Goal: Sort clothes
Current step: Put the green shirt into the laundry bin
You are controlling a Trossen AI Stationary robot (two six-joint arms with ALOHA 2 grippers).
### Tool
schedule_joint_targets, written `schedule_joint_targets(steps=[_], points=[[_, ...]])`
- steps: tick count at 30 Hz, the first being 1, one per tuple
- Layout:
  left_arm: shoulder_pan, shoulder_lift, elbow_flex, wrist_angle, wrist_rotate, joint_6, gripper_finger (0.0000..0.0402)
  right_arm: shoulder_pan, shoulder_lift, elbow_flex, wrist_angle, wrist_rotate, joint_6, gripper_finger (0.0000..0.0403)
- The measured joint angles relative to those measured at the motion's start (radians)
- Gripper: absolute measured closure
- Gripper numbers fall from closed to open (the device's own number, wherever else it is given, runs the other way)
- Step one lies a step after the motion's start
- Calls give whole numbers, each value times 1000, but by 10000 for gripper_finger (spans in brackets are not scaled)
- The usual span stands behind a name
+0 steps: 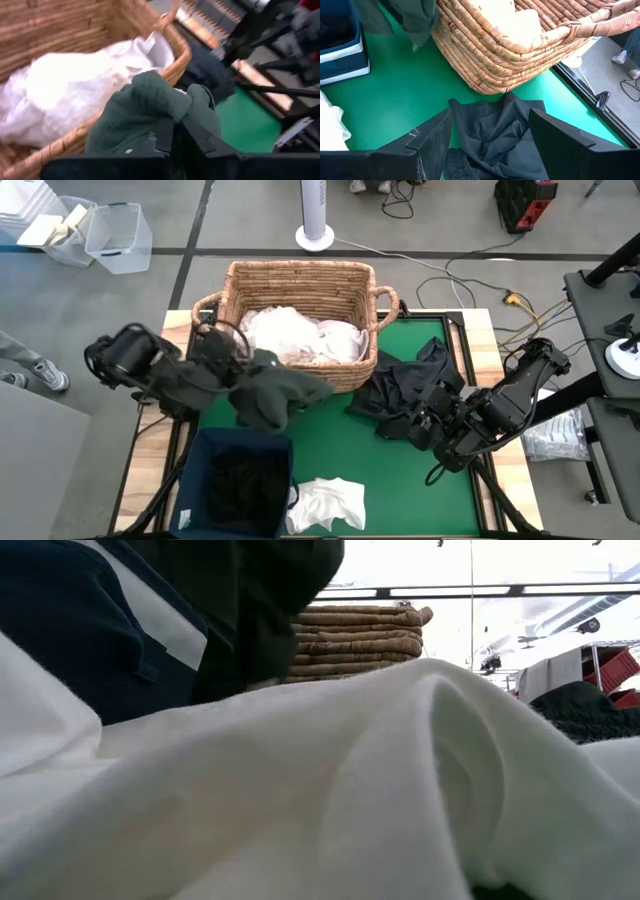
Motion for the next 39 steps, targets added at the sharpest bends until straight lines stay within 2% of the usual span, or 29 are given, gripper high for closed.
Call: schedule_joint_targets(steps=[7,10,15,18,26,31,39], points=[[-44,28,184,21,-22,128,401,0,0,0,0,25,8,145],[-63,-8,154,128,-25,201,401,0,0,0,-1,27,8,150],[-113,-29,182,217,-10,306,401,0,0,0,0,28,8,149],[-160,-55,176,290,44,420,401,0,0,0,1,28,8,145],[-345,-118,181,317,80,579,401,0,0,0,2,27,24,149],[-444,-140,180,294,124,555,401,0,0,0,21,24,24,150],[-524,-121,179,172,136,364,401,0,0,0,24,24,24,140]])
